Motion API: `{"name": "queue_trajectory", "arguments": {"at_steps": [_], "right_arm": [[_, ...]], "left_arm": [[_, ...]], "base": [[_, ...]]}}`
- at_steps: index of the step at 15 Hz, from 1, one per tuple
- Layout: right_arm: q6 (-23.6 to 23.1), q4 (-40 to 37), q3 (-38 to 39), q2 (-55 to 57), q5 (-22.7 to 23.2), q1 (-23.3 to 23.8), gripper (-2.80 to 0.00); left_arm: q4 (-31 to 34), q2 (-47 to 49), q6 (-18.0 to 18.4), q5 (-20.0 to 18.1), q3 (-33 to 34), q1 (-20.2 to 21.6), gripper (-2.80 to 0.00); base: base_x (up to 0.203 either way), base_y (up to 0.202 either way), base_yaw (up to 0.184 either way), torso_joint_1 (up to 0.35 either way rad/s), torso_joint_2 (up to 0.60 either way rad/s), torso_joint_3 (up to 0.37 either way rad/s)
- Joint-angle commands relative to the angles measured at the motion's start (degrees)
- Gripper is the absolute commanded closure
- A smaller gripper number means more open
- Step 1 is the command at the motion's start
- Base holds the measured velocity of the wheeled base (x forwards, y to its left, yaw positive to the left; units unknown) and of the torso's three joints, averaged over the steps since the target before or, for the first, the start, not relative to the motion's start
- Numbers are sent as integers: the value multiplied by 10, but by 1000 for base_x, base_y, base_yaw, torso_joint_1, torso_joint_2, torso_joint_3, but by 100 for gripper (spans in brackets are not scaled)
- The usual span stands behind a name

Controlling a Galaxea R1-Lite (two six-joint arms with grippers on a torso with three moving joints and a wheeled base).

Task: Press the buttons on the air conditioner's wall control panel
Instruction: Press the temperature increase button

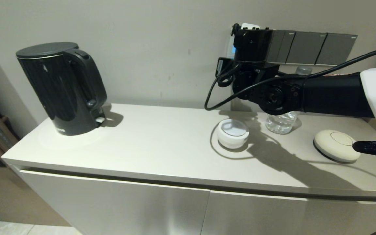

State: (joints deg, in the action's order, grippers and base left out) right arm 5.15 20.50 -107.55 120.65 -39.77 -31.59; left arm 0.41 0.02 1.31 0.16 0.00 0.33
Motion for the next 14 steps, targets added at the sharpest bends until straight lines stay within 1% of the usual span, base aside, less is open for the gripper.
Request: {"name": "queue_trajectory", "arguments": {"at_steps": [1, 6, 14], "right_arm": [[0, 2, 6, -3, -2, -2, 0], [0, 2, 14, -15, -2, -12, 0], [-1, 1, 20, -15, 1, -4, 0]], "left_arm": [[0, 1, 0, 0, 0, 0, 0], [0, 0, 0, 0, 0, 0, 0], [0, 0, 0, 0, -2, 0, 0]], "base": [[0, 0, 0, 0, 0, 0], [0, 0, 0, 0, 0, 0], [0, 0, 0, 0, 0, 0]]}}
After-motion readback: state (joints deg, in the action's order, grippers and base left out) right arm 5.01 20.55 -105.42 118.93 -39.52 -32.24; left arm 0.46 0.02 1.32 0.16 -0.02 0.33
